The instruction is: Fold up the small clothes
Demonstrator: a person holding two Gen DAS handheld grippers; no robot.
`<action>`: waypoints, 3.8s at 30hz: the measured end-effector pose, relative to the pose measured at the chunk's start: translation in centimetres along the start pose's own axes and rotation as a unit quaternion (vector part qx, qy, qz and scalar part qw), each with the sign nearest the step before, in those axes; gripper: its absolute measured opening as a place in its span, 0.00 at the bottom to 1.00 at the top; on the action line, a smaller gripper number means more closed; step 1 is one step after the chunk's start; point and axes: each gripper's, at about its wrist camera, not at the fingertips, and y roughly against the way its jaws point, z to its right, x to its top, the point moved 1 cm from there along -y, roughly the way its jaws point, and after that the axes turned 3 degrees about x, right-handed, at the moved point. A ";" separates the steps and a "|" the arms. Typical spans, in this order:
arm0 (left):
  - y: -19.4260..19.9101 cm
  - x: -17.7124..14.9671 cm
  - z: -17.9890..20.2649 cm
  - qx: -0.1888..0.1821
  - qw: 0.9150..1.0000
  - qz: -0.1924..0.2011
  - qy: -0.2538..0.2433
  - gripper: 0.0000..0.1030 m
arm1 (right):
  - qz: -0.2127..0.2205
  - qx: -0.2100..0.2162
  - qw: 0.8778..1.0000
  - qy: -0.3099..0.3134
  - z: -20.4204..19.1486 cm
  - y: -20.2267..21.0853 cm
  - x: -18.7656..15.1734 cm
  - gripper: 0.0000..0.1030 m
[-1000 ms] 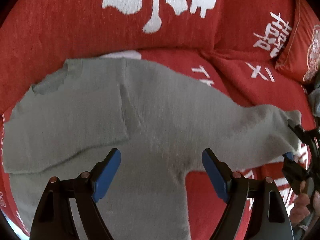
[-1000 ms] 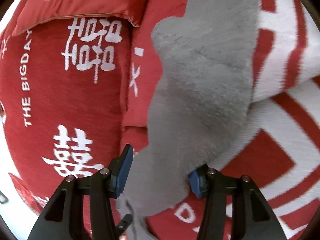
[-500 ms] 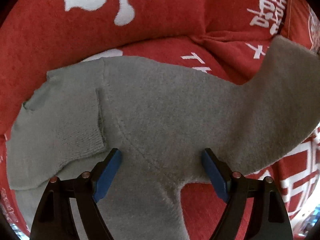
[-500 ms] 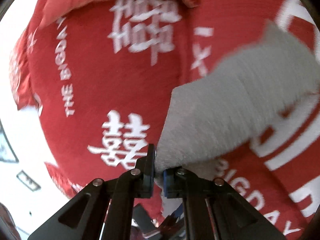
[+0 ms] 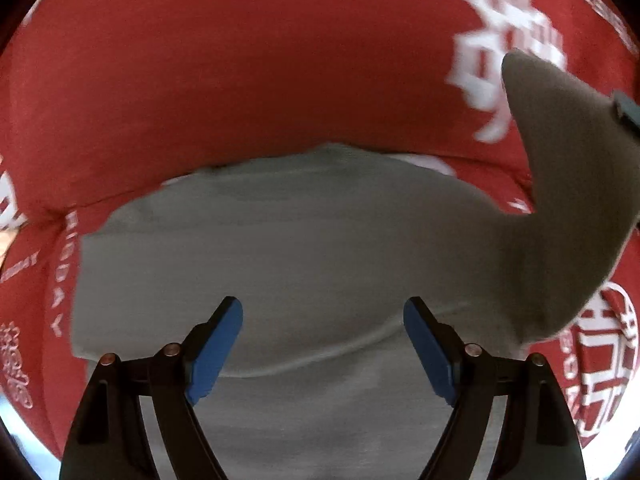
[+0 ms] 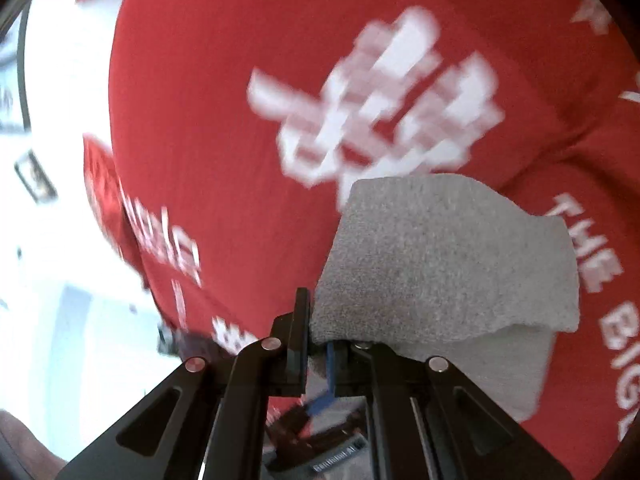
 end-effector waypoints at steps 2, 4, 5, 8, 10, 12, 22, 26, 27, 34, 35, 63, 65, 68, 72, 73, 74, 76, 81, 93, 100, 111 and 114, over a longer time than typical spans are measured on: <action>-0.4 -0.1 -3.0 0.020 1.000 -0.001 0.015 0.81 | -0.044 -0.010 0.999 0.024 -1.0 -3.9 -1.6 0.07; -1.0 0.0 -5.4 0.034 0.999 -0.004 0.030 0.81 | -0.081 -0.024 0.996 0.040 -1.5 -7.0 -3.2 0.07; -1.0 -0.4 -6.9 0.040 0.998 -0.005 0.039 0.81 | -0.103 -0.039 0.993 0.049 -1.5 -8.7 -4.2 0.07; -1.7 -1.6 -10.6 0.054 0.997 -0.015 0.058 0.81 | -0.156 -0.086 0.982 0.060 -0.8 -12.9 -7.1 0.07; -2.8 -2.4 -11.8 0.062 0.996 -0.035 0.060 0.81 | -0.180 -0.115 0.976 0.041 0.5 -14.8 -8.7 0.11; -3.9 -3.2 -12.4 0.066 0.994 -0.054 0.064 0.81 | -0.194 -0.142 0.971 0.010 2.0 -15.9 -9.8 0.12; -4.3 -5.0 -16.2 0.040 0.994 -0.065 0.080 0.81 | -0.058 -0.156 0.973 -0.158 6.0 -12.1 -8.6 0.37; -4.1 -4.8 -18.2 -0.018 0.994 -0.060 0.094 0.81 | -0.046 -0.150 0.982 -0.110 4.0 -13.2 -7.8 0.13; -4.2 -4.8 -18.8 -0.044 0.992 -0.060 0.102 0.81 | -0.054 -0.136 0.986 -0.079 2.6 -14.1 -7.8 0.12; -4.3 -5.5 -22.6 -0.172 0.969 -0.065 0.163 0.81 | -0.216 -0.151 0.957 0.120 -4.3 -23.7 -12.6 0.13; -4.4 -5.6 -23.2 -0.180 0.966 -0.065 0.173 0.81 | -0.233 -0.154 0.952 0.125 -4.3 -24.7 -13.6 0.13; -5.1 -3.7 -20.8 -0.182 0.966 -0.055 0.173 0.09 | 0.011 -0.205 0.951 -0.231 9.4 -3.1 -11.1 0.36; -4.7 -4.0 -21.0 -0.177 0.968 -0.051 0.169 0.09 | 0.044 -0.178 0.946 -0.268 10.5 -2.3 -10.5 0.08; -4.7 -4.4 -20.4 -0.171 0.971 -0.058 0.153 0.09 | 0.053 -0.171 0.958 -0.225 9.4 -1.6 -8.7 0.07; -5.7 -5.2 -19.4 -0.148 0.978 -0.070 0.127 0.09 | -0.003 -0.245 0.962 -0.125 9.0 -2.1 -7.2 0.08; -6.0 -5.5 -19.4 -0.142 0.979 -0.073 0.126 0.09 | -0.015 -0.244 0.960 -0.135 10.1 -2.1 -7.3 0.10; -6.0 -5.7 -19.6 -0.143 0.978 -0.072 0.130 0.09 | -0.024 -0.242 0.958 -0.151 11.0 -2.0 -7.6 0.10; -5.8 -6.0 -20.0 -0.141 0.978 -0.069 0.135 0.09 | -0.023 -0.221 0.960 -0.171 11.7 -1.3 -8.3 0.15; -4.8 -6.2 -21.3 -0.102 0.983 -0.074 0.132 0.17 | -0.035 -0.224 0.957 -0.178 10.8 0.3 -10.0 0.36; -2.0 -4.3 -21.3 -0.059 0.990 -0.043 0.117 0.75 | -0.054 -0.240 0.956 -0.157 11.5 1.6 -6.1 0.46; -5.7 -4.2 -17.5 -0.050 0.991 -0.090 0.087 0.75 | -0.111 -0.213 0.957 -0.162 12.4 -1.7 -5.3 0.23; -5.5 -5.2 -16.8 -0.007 0.995 -0.078 0.061 0.63 | -0.185 -0.360 0.914 0.021 9.6 -2.2 -4.7 0.11; -5.3 -5.2 -17.0 -0.005 0.995 -0.079 0.062 0.63 | -0.165 -0.354 0.921 -0.013 10.0 -1.1 -4.9 0.23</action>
